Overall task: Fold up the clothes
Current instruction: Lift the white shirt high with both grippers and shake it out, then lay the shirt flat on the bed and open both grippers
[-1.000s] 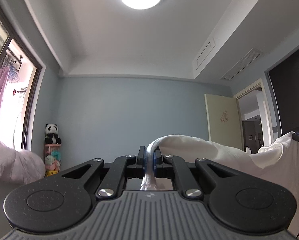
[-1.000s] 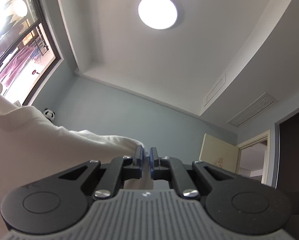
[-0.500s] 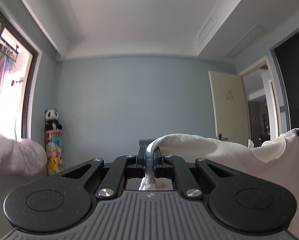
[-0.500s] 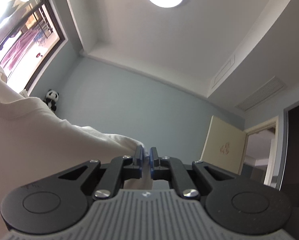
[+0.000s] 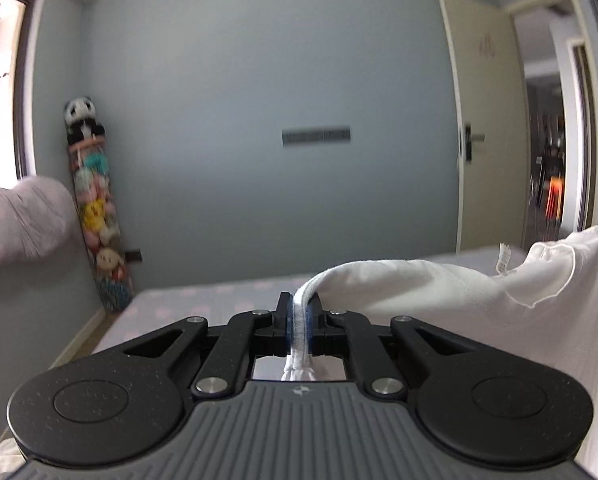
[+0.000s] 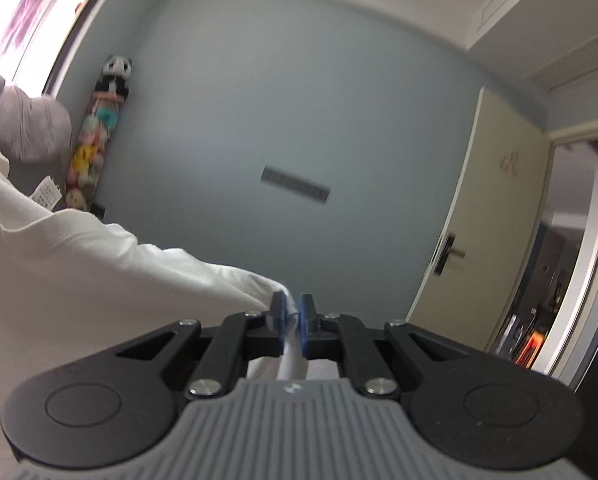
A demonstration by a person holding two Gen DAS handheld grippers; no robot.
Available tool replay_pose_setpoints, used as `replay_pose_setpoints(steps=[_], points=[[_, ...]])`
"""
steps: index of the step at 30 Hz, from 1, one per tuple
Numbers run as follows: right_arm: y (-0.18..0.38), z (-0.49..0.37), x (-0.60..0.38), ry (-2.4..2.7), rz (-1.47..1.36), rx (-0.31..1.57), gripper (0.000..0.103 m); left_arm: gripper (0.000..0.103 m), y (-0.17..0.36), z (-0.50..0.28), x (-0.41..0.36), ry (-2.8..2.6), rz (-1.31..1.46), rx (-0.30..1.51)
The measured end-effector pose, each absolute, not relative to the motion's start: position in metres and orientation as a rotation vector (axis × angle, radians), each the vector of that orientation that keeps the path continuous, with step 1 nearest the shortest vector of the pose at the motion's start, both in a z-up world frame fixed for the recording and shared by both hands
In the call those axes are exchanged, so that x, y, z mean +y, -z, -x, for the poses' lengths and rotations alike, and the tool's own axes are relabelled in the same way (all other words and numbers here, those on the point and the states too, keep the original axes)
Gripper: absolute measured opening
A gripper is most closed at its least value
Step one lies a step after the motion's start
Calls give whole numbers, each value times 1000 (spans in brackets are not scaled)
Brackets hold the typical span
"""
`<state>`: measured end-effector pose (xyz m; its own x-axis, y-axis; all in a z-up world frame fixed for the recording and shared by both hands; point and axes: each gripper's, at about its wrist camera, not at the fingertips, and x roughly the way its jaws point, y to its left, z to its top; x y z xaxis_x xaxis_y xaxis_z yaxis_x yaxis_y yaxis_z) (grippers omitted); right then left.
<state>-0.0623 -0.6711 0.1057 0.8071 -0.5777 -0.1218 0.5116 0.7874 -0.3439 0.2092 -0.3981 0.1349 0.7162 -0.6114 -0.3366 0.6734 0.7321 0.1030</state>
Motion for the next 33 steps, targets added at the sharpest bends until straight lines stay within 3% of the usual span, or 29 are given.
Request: replay_pose_setpoints(steps=[15,25,27,29,32,33], points=[[104,-139,-806,582,211,641,8,5,74,-347,-547,635,-467,640],[186,-188,-831,584,145,824,10,7,143,-379,-591,602,-546,771],[189,-191,-835,589,129,844,19,10,150,-385,-591,586,-546,803],[186,-189,-840,583,94,854,47,26,152,-387,-586,586,-512,814],[171,-173,-838,573,64,833,55,42,144,-384,-566,606,-435,808],[167,-167,-837,576,59,818,57,42,141,-382,-558,614,-407,804]])
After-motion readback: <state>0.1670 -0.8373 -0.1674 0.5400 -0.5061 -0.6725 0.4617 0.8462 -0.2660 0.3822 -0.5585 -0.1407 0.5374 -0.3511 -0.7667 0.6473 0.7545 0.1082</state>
